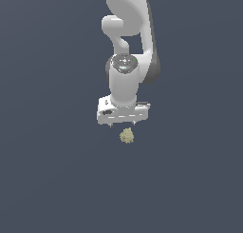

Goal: Pick up the object and move it to a goal position.

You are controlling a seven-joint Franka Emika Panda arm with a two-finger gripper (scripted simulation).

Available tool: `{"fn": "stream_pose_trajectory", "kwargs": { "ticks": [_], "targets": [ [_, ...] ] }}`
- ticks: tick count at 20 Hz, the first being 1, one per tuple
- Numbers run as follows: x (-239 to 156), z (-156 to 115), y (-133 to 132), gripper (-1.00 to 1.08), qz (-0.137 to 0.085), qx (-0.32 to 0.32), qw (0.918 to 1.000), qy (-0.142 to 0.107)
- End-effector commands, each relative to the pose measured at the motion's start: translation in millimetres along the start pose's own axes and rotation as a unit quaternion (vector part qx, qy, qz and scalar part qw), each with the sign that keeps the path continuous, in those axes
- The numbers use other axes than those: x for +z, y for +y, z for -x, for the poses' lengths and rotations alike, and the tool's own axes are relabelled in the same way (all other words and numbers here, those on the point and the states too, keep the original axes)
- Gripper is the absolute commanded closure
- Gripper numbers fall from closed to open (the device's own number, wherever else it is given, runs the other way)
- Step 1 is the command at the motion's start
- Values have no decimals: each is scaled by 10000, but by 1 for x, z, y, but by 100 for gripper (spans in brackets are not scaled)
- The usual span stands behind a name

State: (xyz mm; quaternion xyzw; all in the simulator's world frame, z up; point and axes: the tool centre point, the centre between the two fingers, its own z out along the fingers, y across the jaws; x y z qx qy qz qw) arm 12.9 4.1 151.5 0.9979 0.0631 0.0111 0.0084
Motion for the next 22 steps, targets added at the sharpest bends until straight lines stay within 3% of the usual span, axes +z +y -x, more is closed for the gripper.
{"fn": "stream_pose_trajectory", "kwargs": {
  "ticks": [1,9,16,22],
  "targets": [
    [17,0,-6,-92,-23,-188,9998,-34],
    [55,1,-19,-92,-91,-624,9980,-95],
    [60,2,-20,-92,-95,-638,9979,-104],
    [87,3,-21,-92,-96,-650,9978,-101]
  ]
}}
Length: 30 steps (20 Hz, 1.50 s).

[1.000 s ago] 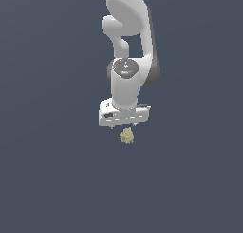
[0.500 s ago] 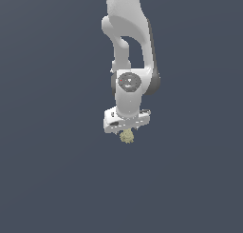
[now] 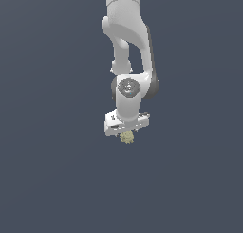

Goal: Pick up the object and move it to a goal position.

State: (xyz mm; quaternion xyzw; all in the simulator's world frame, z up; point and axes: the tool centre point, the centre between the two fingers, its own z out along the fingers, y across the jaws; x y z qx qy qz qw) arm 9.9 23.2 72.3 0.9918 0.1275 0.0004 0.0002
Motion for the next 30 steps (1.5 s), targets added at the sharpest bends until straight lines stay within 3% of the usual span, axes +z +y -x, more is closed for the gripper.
{"fn": "stream_pose_trajectory", "kwargs": {
  "ticks": [1,8,9,22,26,30],
  "targets": [
    [14,1,0,-92,-2,-6,10000,-5],
    [29,0,0,-92,-2,-13,10000,-3],
    [29,0,0,108,-2,-13,10000,-3],
    [24,-5,-2,108,5,-28,10000,48],
    [4,-24,-11,108,30,-112,9996,256],
    [-35,-57,-28,108,74,-265,9976,635]
  ]
}}
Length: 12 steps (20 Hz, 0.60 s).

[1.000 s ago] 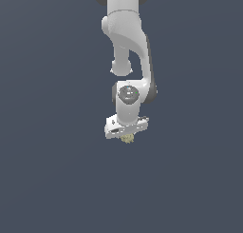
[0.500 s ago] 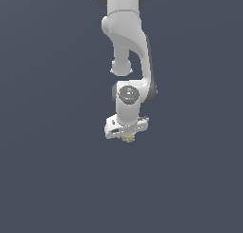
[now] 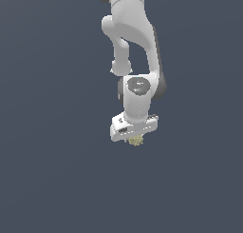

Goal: Pick up the object and move it to a goal position.

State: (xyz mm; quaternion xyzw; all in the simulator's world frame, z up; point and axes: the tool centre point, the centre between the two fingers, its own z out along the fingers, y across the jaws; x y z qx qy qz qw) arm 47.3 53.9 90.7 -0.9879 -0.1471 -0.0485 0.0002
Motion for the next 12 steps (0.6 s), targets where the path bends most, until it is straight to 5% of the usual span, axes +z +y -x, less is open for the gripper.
{"fn": "stream_pose_trajectory", "kwargs": {
  "ticks": [1,12],
  "targets": [
    [-27,-26,-12,108,32,-115,9995,281],
    [-213,-141,-97,108,246,-784,9775,1943]
  ]
}}
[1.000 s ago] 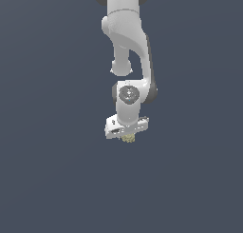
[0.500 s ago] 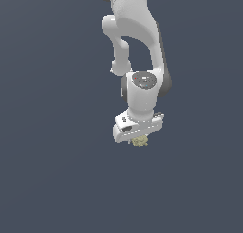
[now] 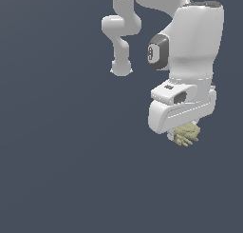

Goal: Pick up the object and move it to a goal position.

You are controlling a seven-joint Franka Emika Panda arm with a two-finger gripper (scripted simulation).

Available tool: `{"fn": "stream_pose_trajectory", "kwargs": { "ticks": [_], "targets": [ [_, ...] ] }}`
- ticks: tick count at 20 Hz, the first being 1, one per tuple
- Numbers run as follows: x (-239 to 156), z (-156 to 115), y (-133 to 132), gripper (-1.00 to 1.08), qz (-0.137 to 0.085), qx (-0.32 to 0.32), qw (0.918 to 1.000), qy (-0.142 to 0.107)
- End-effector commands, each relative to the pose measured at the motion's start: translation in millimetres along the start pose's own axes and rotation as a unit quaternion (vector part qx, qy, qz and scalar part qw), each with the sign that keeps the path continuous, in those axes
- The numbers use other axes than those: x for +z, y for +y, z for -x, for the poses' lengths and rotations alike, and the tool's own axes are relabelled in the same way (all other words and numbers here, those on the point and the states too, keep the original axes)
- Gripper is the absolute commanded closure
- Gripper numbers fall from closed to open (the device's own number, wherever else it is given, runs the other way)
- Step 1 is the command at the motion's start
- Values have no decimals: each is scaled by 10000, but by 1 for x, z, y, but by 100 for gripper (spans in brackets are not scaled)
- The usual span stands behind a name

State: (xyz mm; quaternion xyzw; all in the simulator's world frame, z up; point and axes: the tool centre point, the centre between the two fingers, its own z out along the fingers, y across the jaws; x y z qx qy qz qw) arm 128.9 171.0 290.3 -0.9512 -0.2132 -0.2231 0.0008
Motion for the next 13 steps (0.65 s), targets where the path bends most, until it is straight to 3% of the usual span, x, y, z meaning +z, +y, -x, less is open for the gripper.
{"fn": "stream_pose_trajectory", "kwargs": {
  "ticks": [1,7,13],
  "targets": [
    [-31,-30,-13,108,44,-128,9994,319],
    [-77,-67,-33,108,111,-315,9965,768],
    [-78,-67,-34,108,117,-322,9964,770]
  ]
}}
